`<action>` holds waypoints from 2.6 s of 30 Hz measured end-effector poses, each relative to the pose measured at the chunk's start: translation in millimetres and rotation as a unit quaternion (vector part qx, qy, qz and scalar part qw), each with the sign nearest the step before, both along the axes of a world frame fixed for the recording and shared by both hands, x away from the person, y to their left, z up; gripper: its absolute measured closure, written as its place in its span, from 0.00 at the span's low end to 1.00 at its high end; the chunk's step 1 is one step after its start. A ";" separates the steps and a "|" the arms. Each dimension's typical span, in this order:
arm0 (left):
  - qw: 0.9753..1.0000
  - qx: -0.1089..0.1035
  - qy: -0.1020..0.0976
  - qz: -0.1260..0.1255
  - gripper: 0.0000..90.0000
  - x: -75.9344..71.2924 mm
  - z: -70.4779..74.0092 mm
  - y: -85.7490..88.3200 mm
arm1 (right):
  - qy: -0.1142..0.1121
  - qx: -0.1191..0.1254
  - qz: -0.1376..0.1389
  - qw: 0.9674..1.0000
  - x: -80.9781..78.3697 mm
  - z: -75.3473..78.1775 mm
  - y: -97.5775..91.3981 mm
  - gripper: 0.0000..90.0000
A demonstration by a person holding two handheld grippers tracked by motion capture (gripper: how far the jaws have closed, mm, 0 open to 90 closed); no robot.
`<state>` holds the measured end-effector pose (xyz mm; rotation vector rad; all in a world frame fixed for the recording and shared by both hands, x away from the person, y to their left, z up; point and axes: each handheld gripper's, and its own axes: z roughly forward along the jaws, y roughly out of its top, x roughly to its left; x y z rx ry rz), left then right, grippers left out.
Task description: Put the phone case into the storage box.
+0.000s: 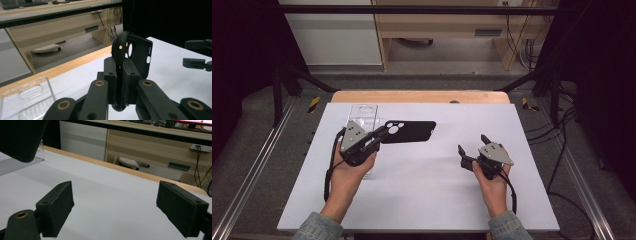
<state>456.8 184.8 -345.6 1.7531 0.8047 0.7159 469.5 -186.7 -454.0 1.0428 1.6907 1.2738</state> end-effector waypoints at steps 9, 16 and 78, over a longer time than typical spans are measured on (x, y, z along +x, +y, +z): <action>0.999 0.030 -0.017 -0.011 0.92 -3.1 30.3 19.5 | 0.010 0.003 0.024 1.000 -6.2 0.9 -1.0 0.11; 0.999 0.048 -0.011 0.000 0.92 3.7 41.8 32.7 | 0.003 -0.007 0.036 0.999 -6.8 -3.8 1.6 0.10; 0.979 0.188 -0.015 0.078 0.92 56.3 62.7 95.3 | -0.031 0.020 0.062 0.997 -51.8 -19.2 -42.6 0.06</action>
